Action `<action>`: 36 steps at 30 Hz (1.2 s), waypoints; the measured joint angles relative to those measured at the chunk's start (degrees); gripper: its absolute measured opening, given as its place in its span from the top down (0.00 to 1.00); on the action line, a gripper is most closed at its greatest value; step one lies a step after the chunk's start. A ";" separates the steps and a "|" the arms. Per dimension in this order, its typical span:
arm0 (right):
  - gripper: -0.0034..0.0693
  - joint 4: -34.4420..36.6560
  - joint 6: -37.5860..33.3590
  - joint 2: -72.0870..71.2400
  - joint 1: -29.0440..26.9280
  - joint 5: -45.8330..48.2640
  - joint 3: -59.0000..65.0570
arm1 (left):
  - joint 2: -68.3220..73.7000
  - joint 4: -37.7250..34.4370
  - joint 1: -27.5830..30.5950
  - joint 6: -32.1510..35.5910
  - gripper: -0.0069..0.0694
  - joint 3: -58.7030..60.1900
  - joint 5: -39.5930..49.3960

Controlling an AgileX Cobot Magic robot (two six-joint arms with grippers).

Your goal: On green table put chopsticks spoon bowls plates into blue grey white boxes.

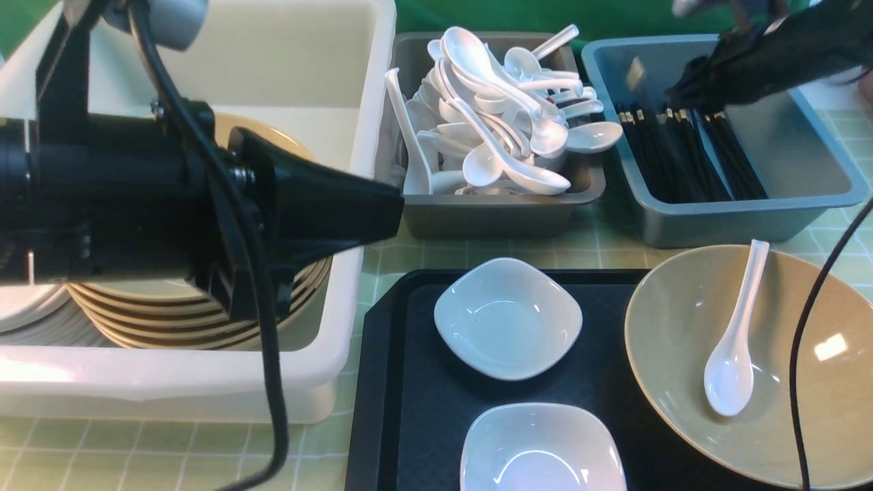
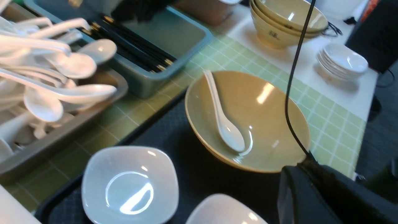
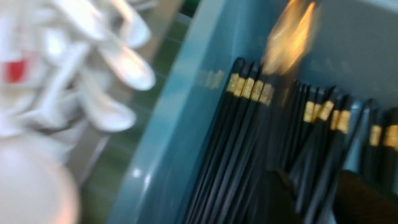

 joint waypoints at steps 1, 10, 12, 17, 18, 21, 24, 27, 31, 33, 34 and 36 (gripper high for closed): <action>0.49 -0.28 0.00 -3.60 -0.47 4.94 0.00 | 0.00 0.66 0.00 0.00 0.91 -0.17 1.55; 0.46 1.22 3.07 -24.64 0.22 22.86 2.10 | -2.20 1.05 0.00 0.00 0.91 -0.17 6.47; 0.46 0.64 5.97 -28.05 2.47 25.88 5.07 | -3.25 1.05 0.00 0.00 0.91 -0.17 7.33; 0.46 -13.18 26.80 -35.20 11.04 26.23 20.92 | -5.84 1.33 0.00 -0.14 0.91 -0.17 8.08; 0.46 -17.04 33.66 -36.64 12.43 23.76 26.13 | -6.35 1.65 0.00 -0.41 0.91 -0.17 8.15; 0.46 -21.51 47.05 -38.05 13.74 17.52 37.53 | -7.05 2.43 0.00 -0.41 0.91 -0.17 8.49; 0.46 -23.37 55.54 -37.84 13.80 8.05 46.18 | -7.27 3.34 0.00 -1.15 0.91 -0.17 8.70; 0.46 -24.19 60.33 -36.19 12.92 -0.30 51.88 | -7.32 4.70 0.00 -1.94 0.91 -0.17 8.75; 0.46 -24.57 62.56 -31.72 10.34 -6.65 53.50 | -7.35 5.32 0.00 -2.78 0.91 -0.17 8.81; 0.46 -24.69 62.60 -29.94 9.57 -8.60 53.50 | -7.35 5.32 0.00 -2.85 0.91 -0.17 8.86; 0.46 -24.69 62.62 -28.95 9.23 -9.63 53.50 | -7.35 5.32 0.00 -2.92 0.91 -0.17 8.86; 0.46 -24.75 62.67 -27.28 9.01 -11.00 53.50 | -7.35 5.32 0.00 -3.10 0.91 -0.17 8.86</action>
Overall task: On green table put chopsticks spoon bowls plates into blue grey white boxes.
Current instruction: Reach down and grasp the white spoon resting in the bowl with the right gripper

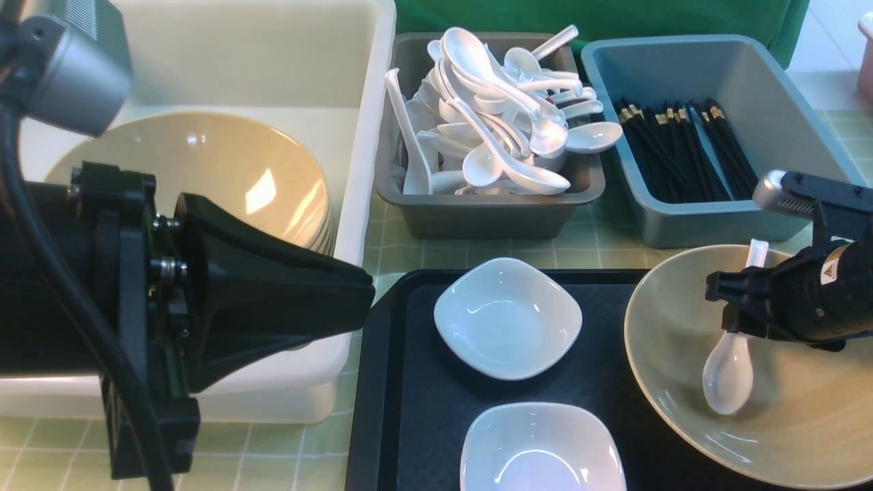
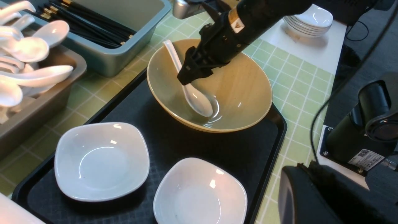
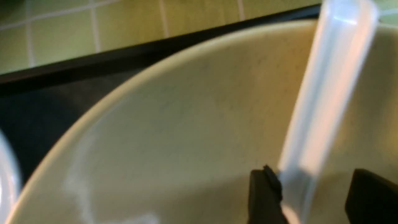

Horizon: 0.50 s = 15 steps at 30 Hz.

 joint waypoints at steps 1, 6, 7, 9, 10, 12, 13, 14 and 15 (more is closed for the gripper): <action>0.46 -0.06 0.02 0.97 0.00 -0.65 0.00 | 0.00 0.00 0.00 -0.42 0.91 0.00 0.00; 0.53 -0.06 -0.13 2.31 0.00 -1.13 0.00 | 0.00 0.00 0.00 -1.37 0.91 0.00 0.00; 0.59 -0.06 -0.48 2.31 0.00 -1.13 0.00 | 0.00 0.00 0.00 -1.37 0.91 0.00 0.00; 0.70 -0.06 -1.37 2.13 0.00 -1.07 0.00 | 0.00 0.00 0.00 -1.37 0.91 0.00 0.00; 0.72 -0.06 -1.76 1.92 0.00 -1.01 0.00 | 0.00 0.00 0.00 -1.37 0.91 0.00 0.00; 0.72 -0.06 -2.63 1.28 0.00 -0.77 0.00 | 0.00 0.00 0.00 -1.37 0.91 0.00 0.00; 0.72 -0.06 -3.97 -0.34 0.00 0.26 -0.38 | 0.00 0.00 0.00 -1.37 0.91 0.00 0.00; 0.72 -0.06 -5.09 -1.28 0.00 1.22 -1.01 | 0.00 0.00 0.00 -1.37 0.91 0.00 0.00; 0.72 -0.06 -6.02 -2.56 0.00 2.11 -1.77 | 0.00 0.00 0.00 -1.37 0.91 0.00 0.00</action>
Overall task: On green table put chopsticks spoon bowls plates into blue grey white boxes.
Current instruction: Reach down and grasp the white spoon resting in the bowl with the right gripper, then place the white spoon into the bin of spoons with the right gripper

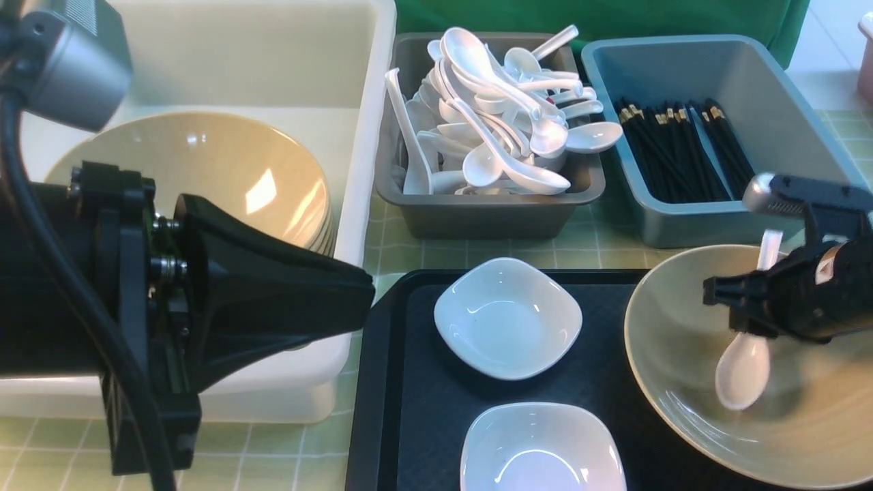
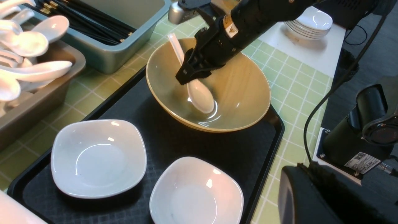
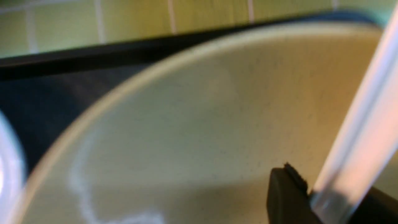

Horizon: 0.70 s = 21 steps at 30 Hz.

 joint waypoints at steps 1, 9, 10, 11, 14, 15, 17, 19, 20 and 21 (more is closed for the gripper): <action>0.72 0.00 -0.27 -0.26 0.00 0.44 -0.22 | 0.00 0.00 0.00 0.00 0.91 0.00 0.00; 0.72 6.69 -17.61 -2.19 3.75 11.25 -24.36 | 0.00 2.38 0.00 -0.04 0.91 0.00 -2.81; 0.72 9.03 -21.02 -0.29 5.04 11.66 -30.01 | 0.00 3.03 0.00 -0.22 0.91 0.00 -4.10; 0.72 9.43 -21.02 0.09 5.04 11.76 -30.01 | 0.00 3.25 0.00 -0.33 0.91 0.00 -4.32; 0.72 14.00 -27.02 6.94 7.86 11.92 -42.21 | 0.00 5.13 0.00 -1.65 0.91 0.00 -7.81; 0.72 15.94 -28.82 12.53 9.21 11.99 -48.60 | 0.00 6.04 0.00 -2.05 0.91 0.00 -9.26; 0.72 17.00 -29.94 17.32 10.16 12.38 -54.11 | 0.00 6.92 0.00 -2.42 0.91 0.00 -10.35; 0.72 18.58 -30.38 25.06 11.06 13.25 -63.41 | 0.06 7.65 0.00 -2.84 0.91 0.00 -10.64; 0.72 20.12 -30.38 29.17 11.19 14.02 -67.18 | 0.06 7.79 0.00 -2.83 0.91 0.00 -10.70; 0.72 20.41 -30.38 29.84 11.19 14.15 -67.91 | 0.06 7.79 0.00 -2.89 0.91 0.00 -10.72</action>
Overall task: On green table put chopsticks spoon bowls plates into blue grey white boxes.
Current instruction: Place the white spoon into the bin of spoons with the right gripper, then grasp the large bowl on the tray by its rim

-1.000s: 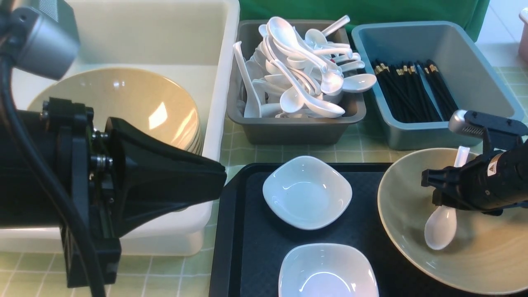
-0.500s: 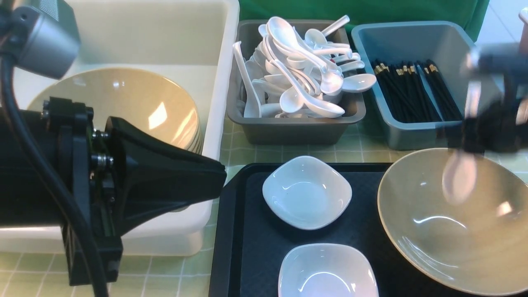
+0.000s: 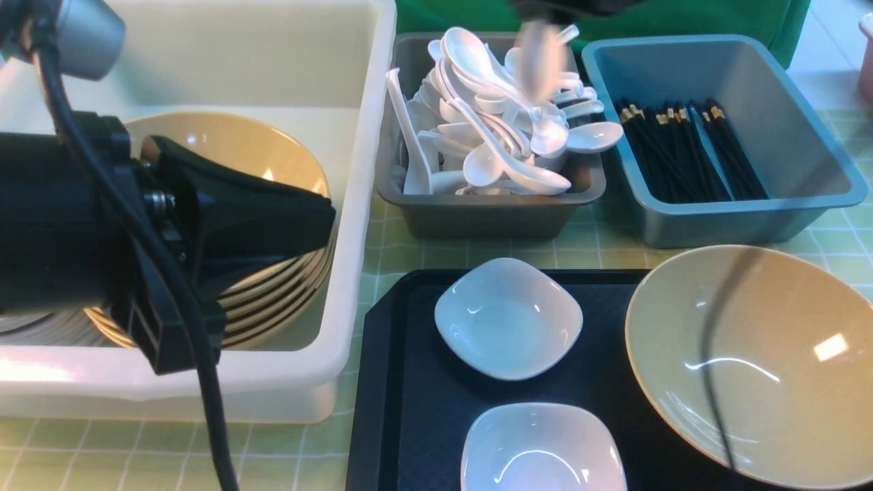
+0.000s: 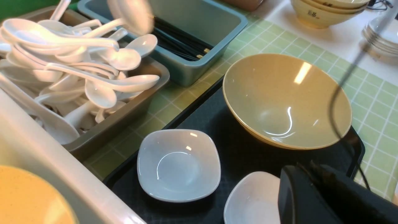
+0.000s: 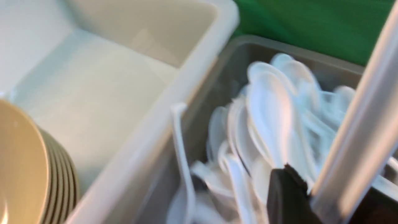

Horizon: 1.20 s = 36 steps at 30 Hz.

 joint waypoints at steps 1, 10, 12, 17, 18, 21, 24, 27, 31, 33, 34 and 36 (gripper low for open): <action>0.72 1.18 0.00 2.62 0.00 0.68 -2.87 | 0.00 0.00 0.00 0.00 0.91 0.00 -0.05; 0.72 7.01 -0.06 20.68 1.45 4.32 -21.74 | 0.00 0.25 0.00 0.00 0.91 0.00 0.14; 0.72 7.01 -0.34 20.86 1.67 4.97 -21.82 | 0.00 0.32 0.00 0.00 0.91 0.00 0.39; 0.64 7.01 -0.86 20.79 1.61 5.53 -22.27 | 0.00 0.39 0.00 0.00 0.91 0.00 0.62; 0.60 7.01 -0.86 20.75 1.61 5.93 -22.27 | 0.00 0.39 0.00 -0.05 0.91 0.00 0.62; 0.49 6.46 -1.50 20.43 1.56 7.93 -22.27 | 0.00 0.39 0.00 -0.35 0.91 0.00 0.84; 0.40 5.88 -3.80 18.85 1.34 11.34 -22.49 | 0.00 0.39 0.00 -0.47 0.91 0.00 1.18; 0.38 5.88 -5.98 14.45 0.07 16.47 -22.29 | 0.00 0.44 0.00 -0.60 0.91 0.00 1.63; 0.37 5.74 -7.19 6.63 -2.39 17.87 -18.55 | 0.00 0.44 0.00 -0.71 0.91 0.00 1.75; 0.37 5.56 -8.86 0.72 -4.02 18.08 -14.16 | 0.00 0.44 0.00 -1.12 0.91 0.00 1.80; 0.37 5.36 -10.47 -6.35 -5.28 18.99 -9.70 | 0.00 0.44 0.00 -1.84 0.91 0.00 1.86; 0.37 4.98 -11.93 -12.77 -6.07 20.40 -5.23 | 0.23 0.44 0.00 -2.75 0.91 0.00 1.57</action>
